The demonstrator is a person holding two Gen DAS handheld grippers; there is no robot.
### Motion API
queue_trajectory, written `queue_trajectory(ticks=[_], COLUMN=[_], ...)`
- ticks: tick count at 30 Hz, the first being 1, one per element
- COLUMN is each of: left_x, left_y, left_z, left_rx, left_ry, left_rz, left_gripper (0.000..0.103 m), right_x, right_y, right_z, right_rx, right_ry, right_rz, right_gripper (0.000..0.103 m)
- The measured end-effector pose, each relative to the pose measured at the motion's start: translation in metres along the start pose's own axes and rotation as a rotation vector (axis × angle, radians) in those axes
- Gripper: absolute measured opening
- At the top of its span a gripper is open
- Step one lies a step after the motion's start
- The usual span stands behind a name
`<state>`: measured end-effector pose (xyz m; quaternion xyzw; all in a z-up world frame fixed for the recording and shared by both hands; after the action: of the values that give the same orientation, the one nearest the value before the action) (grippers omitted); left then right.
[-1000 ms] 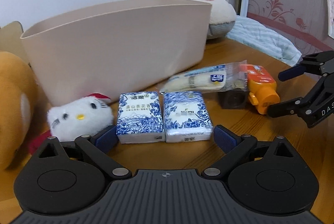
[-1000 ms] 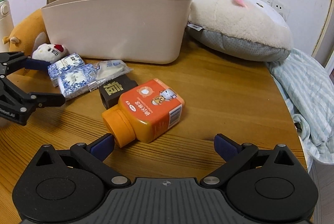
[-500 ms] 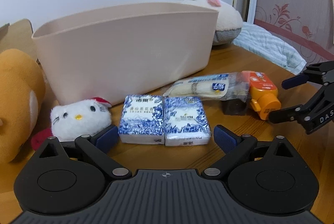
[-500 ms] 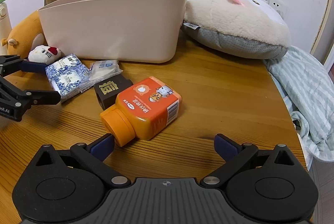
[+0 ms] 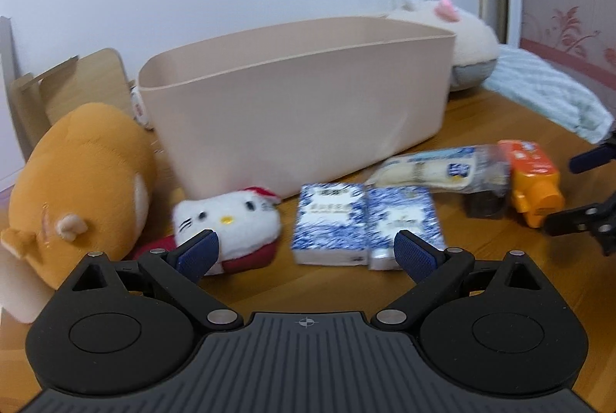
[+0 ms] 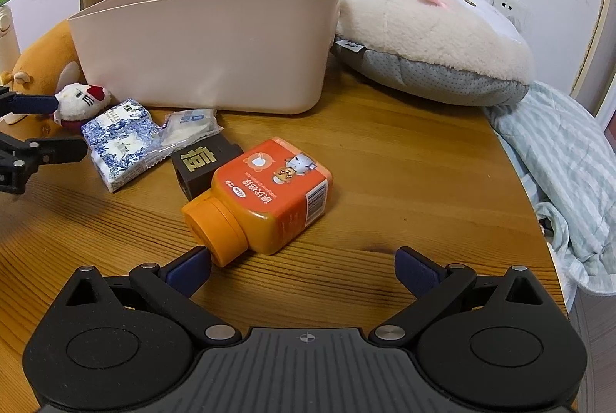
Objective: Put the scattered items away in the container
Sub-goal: 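Move both tools toward the tissue packs and orange bottle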
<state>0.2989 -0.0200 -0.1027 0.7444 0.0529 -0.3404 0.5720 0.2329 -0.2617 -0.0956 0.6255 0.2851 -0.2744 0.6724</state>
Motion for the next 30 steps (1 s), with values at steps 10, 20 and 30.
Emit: queue_trajectory(ticks=[10,20,30], left_x=[0.013,0.021,0.023], left_y=[0.0,0.0,0.0], left_z=[-0.002,-0.004,0.011], left_rx=[0.001,0.0,0.04], left_ry=[0.096,0.156,0.082], left_rz=[-0.017,-0.07,-0.048], left_gripper=[0.099,0.1,0.1], right_x=[0.0,0.001,0.002], right_y=[0.0,-0.001,-0.001], right_z=[0.0,0.002,0.002], right_rx=[0.004,0.007,0.013], right_ry=[-0.006,-0.001,0.004], right_rz=[0.0,0.0,0.005], right_gripper=[0.103,0.103,0.103])
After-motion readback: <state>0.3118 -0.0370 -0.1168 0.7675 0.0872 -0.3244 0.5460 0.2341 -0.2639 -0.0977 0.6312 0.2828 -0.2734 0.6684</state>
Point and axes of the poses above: each gripper's, at about its wrist camera, not at the fingertips, and x roughly the way its jaws point, z to its right, y to its top, the point moved 2 cm from there along x, roughly the way its jaws point
